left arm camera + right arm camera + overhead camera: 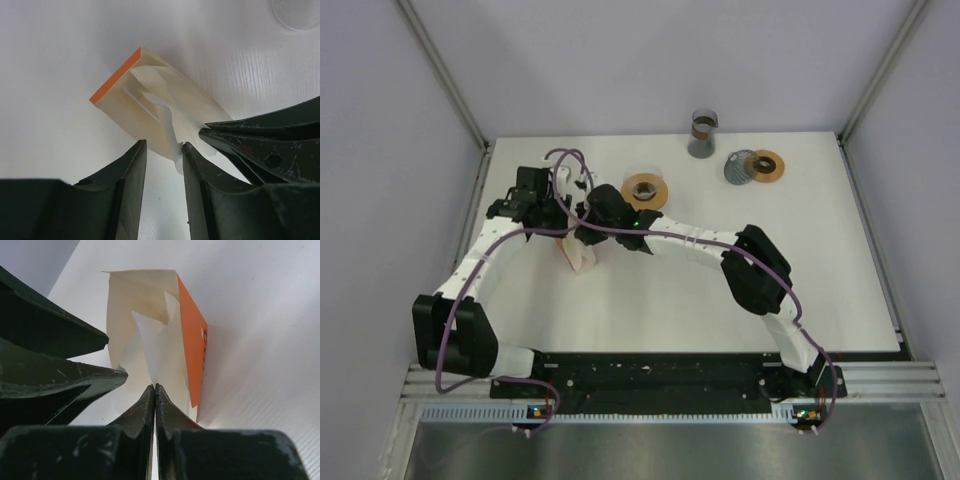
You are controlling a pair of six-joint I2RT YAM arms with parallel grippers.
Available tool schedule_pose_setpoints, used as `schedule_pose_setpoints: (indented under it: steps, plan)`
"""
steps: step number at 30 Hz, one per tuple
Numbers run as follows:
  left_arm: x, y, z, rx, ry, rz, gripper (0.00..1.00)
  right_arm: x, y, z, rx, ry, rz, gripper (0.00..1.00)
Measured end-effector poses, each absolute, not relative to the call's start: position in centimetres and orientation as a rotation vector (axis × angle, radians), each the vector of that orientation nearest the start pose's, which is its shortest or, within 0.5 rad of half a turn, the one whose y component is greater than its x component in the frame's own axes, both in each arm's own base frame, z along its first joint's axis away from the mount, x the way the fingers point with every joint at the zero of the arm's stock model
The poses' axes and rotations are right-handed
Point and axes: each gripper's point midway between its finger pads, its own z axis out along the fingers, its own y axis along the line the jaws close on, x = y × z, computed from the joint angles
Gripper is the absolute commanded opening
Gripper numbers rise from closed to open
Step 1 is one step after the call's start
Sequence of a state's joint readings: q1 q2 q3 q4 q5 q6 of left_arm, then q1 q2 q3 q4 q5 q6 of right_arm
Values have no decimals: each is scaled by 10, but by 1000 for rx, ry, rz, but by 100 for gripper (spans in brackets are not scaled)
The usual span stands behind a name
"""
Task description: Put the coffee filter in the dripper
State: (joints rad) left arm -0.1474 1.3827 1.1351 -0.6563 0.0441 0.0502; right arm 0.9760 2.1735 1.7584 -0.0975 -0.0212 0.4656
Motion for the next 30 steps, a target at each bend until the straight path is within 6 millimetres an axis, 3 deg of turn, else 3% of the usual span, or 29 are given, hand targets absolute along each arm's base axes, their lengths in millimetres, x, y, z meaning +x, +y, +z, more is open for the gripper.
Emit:
schedule_pose_setpoints:
  steps: [6,11,13,17,21,25,30]
  plan:
    - [344,-60,146,273,2460,-83,37,328,523,133,-567,2137,875,0]
    - [347,-57,132,271,2505,-45,31,327,523,133,-572,2140,882,0]
    - [347,-57,122,275,2532,-38,24,326,524,133,-574,2141,887,0]
    - [346,-57,115,276,2557,-37,0,325,524,132,-579,2148,899,0]
    - [345,-57,118,276,2560,-36,0,325,523,133,-584,2149,911,0]
    - [346,-57,129,273,2553,-34,0,326,523,134,-591,2146,928,16]
    - [345,-52,150,266,2528,-3,0,321,528,139,-630,2127,988,23]
